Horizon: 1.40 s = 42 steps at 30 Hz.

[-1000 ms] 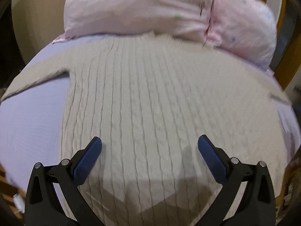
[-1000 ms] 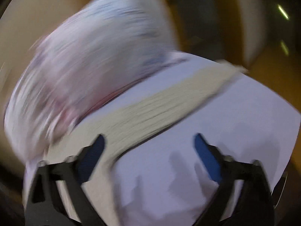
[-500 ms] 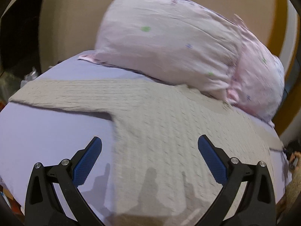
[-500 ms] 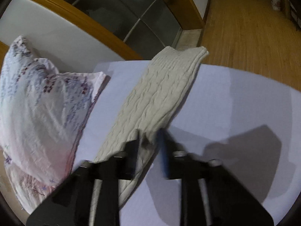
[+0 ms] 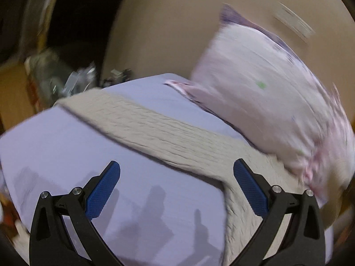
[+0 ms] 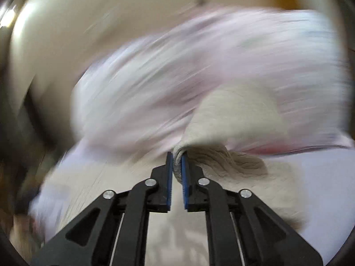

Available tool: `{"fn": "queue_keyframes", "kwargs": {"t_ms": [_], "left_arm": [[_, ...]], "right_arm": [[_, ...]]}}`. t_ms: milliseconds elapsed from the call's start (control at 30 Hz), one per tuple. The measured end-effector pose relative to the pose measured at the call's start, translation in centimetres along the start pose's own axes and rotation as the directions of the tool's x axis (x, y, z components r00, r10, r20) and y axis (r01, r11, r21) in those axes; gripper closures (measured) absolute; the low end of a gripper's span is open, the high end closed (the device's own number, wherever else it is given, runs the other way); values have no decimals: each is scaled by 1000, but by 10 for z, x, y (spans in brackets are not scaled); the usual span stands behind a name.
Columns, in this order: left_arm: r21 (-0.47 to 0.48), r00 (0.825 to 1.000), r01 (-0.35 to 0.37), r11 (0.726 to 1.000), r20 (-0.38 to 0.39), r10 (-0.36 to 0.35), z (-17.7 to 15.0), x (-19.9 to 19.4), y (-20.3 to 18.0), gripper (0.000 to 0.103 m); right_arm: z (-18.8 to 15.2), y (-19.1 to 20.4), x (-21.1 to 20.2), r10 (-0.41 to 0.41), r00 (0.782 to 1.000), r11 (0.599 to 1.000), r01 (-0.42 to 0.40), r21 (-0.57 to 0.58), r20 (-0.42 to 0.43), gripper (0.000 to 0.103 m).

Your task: Fold small clothes

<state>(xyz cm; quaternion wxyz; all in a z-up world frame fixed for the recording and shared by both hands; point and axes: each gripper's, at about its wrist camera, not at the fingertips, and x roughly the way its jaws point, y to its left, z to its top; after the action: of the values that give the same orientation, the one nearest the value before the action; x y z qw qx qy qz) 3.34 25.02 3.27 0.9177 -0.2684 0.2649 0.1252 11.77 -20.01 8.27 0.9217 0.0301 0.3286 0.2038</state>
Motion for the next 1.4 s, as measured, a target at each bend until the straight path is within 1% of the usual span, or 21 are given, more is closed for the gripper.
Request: {"fn": "queue_keyframes", "kwargs": {"t_ms": [33, 67, 200, 233, 400, 433, 567, 667, 733, 767, 800, 867, 967, 1033, 1067, 1133, 1200, 1267, 1300, 1367, 1400], "left_arm": [[-32, 1000, 3, 999, -1, -3, 3, 2, 8, 1], [-80, 1000, -1, 997, -2, 0, 7, 4, 20, 6], [-232, 1000, -7, 973, -18, 3, 25, 15, 64, 18], [-259, 1000, -10, 966, -20, 5, 29, 18, 74, 22], [-438, 999, -4, 899, -32, -11, 56, 42, 120, 31], [-467, 1000, -13, 884, -30, -1, 60, 47, 129, 39], [-546, 1000, -18, 837, -29, 3, 72, 56, 149, 50], [-616, 999, -25, 788, -32, 7, 75, 59, 166, 70], [-624, 999, -32, 781, -38, 10, 77, 62, 171, 79], [-599, 998, -59, 798, -60, 29, 80, 64, 169, 91], [-569, 995, -93, 817, -84, 55, 82, 65, 164, 94], [-509, 996, -78, 857, -66, 52, 86, 62, 146, 97], [-330, 1000, 27, 944, -2, -29, 98, 49, 81, 97], [-159, 988, 154, 975, 25, -152, 98, 39, 8, 97], [-90, 979, 206, 975, 25, -204, 94, 35, -21, 97], [80, 944, 329, 941, 0, -331, 76, 26, -94, 97], [280, 893, 448, 849, -108, -436, 34, 23, -176, 97], [432, 863, 505, 747, -269, -428, -19, 32, -237, 97], [496, 849, 525, 692, -368, -380, -54, 42, -263, 97], [512, 831, 540, 668, -450, -326, -85, 52, -274, 96], [502, 828, 541, 675, -460, -322, -89, 51, -270, 97]], "right_arm": [[-11, 24, 22, 21, 996, 999, -25, -49, -86, 86], [-18, 34, 26, 21, 994, 997, -28, -67, -103, 84], [-21, 16, -2, -11, 1000, 1000, 11, -12, -5, 42], [-19, 1, -16, -42, 999, 999, 41, 18, 26, 38], [-23, -51, -44, -181, 983, 977, 175, 121, 41, 34], [-29, -59, -48, -199, 979, 971, 192, 144, 36, 34], [-42, -98, -63, -242, 970, 940, 228, 252, 27, 33], [-49, -106, -65, -248, 968, 933, 230, 276, 34, 31], [-53, -107, -67, -249, 968, 933, 231, 275, 33, 29], [-55, -107, -68, -248, 968, 934, 231, 272, 29, 29], [-58, -108, -68, -249, 968, 934, 233, 271, 24, 29], [-62, -112, -68, -252, 967, 932, 238, 274, 18, 29], [-66, -120, -72, -261, 965, 923, 244, 298, 20, 29], [-69, -126, -76, -267, 964, 915, 246, 320, 22, 29], [-71, -129, -77, -270, 963, 910, 248, 332, 21, 29], [-74, -132, -79, -272, 962, 905, 250, 344, 18, 29], [-77, -133, -78, -272, 962, 903, 252, 348, 8, 29], [-82, -134, -77, -265, 964, 903, 253, 348, -14, 29], [-83, -134, -78, -261, 965, 902, 253, 349, -24, 29], [-88, -137, -87, -244, 969, 904, 240, 355, -32, 29], [-92, -138, -95, -236, 971, 905, 230, 357, -28, 29]]}}
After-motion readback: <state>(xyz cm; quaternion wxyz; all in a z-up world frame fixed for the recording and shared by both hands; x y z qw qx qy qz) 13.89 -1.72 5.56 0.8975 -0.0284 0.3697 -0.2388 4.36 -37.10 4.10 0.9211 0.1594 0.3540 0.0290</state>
